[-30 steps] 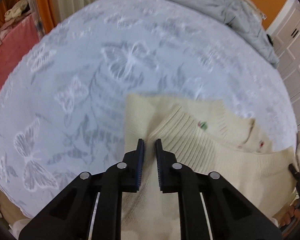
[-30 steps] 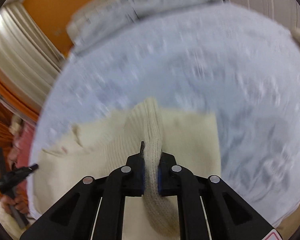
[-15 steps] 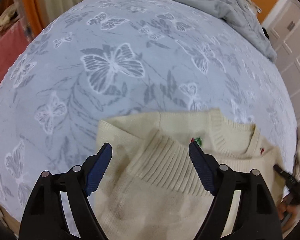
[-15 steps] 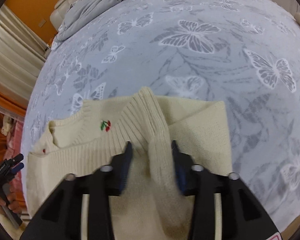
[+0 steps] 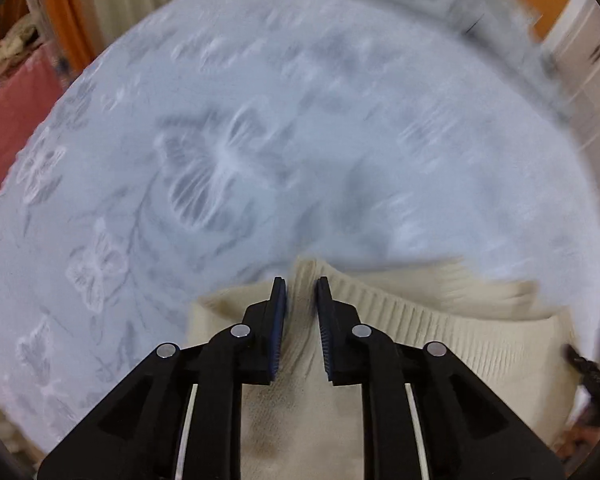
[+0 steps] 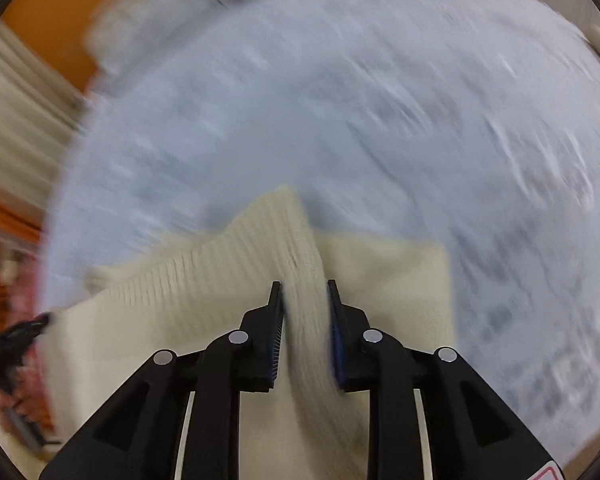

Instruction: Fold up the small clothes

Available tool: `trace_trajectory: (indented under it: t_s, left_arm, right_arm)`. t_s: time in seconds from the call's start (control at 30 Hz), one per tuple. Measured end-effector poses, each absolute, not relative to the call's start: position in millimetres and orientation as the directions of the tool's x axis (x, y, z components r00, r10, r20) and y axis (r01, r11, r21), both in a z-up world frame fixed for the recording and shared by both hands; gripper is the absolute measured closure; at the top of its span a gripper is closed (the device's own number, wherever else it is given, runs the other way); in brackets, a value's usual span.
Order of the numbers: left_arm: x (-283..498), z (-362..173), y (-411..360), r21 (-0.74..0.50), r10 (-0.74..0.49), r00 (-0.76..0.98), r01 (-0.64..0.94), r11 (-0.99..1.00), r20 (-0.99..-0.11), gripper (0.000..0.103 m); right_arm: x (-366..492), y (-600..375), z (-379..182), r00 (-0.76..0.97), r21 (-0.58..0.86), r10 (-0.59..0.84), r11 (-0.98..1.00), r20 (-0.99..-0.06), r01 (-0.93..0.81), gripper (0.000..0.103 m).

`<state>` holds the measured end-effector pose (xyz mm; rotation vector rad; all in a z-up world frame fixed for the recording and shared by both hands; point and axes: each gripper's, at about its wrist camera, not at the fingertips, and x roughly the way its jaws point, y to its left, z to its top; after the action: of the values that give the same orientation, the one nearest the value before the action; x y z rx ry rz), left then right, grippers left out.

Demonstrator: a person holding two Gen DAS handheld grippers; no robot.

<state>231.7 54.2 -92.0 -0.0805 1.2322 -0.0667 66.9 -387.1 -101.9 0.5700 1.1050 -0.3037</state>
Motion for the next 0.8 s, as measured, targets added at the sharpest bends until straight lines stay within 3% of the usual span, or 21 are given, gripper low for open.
trace_trajectory:
  t_s: [0.1, 0.17, 0.27, 0.37, 0.47, 0.6, 0.67, 0.73, 0.8]
  left_arm:
    - [204, -73, 67, -0.174, -0.155, 0.400, -0.012, 0.985, -0.904, 0.086]
    - [168, -47, 70, -0.192, -0.184, 0.447, 0.029, 0.981, -0.876, 0.080]
    - [110, -30, 50, -0.213, -0.235, 0.464, 0.101, 0.972, -0.854, 0.061]
    - [74, -44, 10, -0.173, -0.238, 0.406, 0.191, 0.966, -0.882, 0.061]
    - [55, -71, -8, -0.152, -0.209, 0.349, 0.184, 0.971, -0.913, 0.061]
    - [51, -95, 10, -0.091, -0.141, 0.313, 0.167, 0.982, -0.939, 0.059]
    - [48, -97, 20, -0.081, -0.126, 0.310, 0.152, 0.985, -0.942, 0.060]
    - [45, -100, 35, -0.088, -0.122, 0.301, 0.124, 0.988, -0.946, 0.061]
    - [44, -104, 40, -0.093, -0.122, 0.293, 0.110, 0.990, -0.948, 0.061]
  right_arm:
    - [29, -377, -63, 0.545, 0.291, -0.022, 0.827, -0.838, 0.481, 0.080]
    - [3, -355, -39, 0.581, 0.250, -0.047, 0.872, -0.813, 0.421, 0.080]
    - [-20, -305, -32, 0.590, 0.284, 0.059, 0.911, -0.805, 0.297, 0.080]
    - [-17, -221, -51, 0.536, 0.339, 0.229, 0.934, -0.813, 0.116, 0.080]
    - [-5, -178, -71, 0.482, 0.283, 0.232, 0.959, -0.845, 0.034, 0.088]
    - [-15, -222, -102, 0.432, 0.243, 0.147, 0.954, -0.890, 0.175, 0.102]
    - [-40, -269, -108, 0.430, 0.281, 0.143, 0.918, -0.892, 0.279, 0.103]
    - [-65, -307, -112, 0.398, 0.198, 0.027, 0.897, -0.917, 0.394, 0.103]
    - [-87, -338, -116, 0.403, 0.283, 0.074, 0.824, -0.912, 0.490, 0.103]
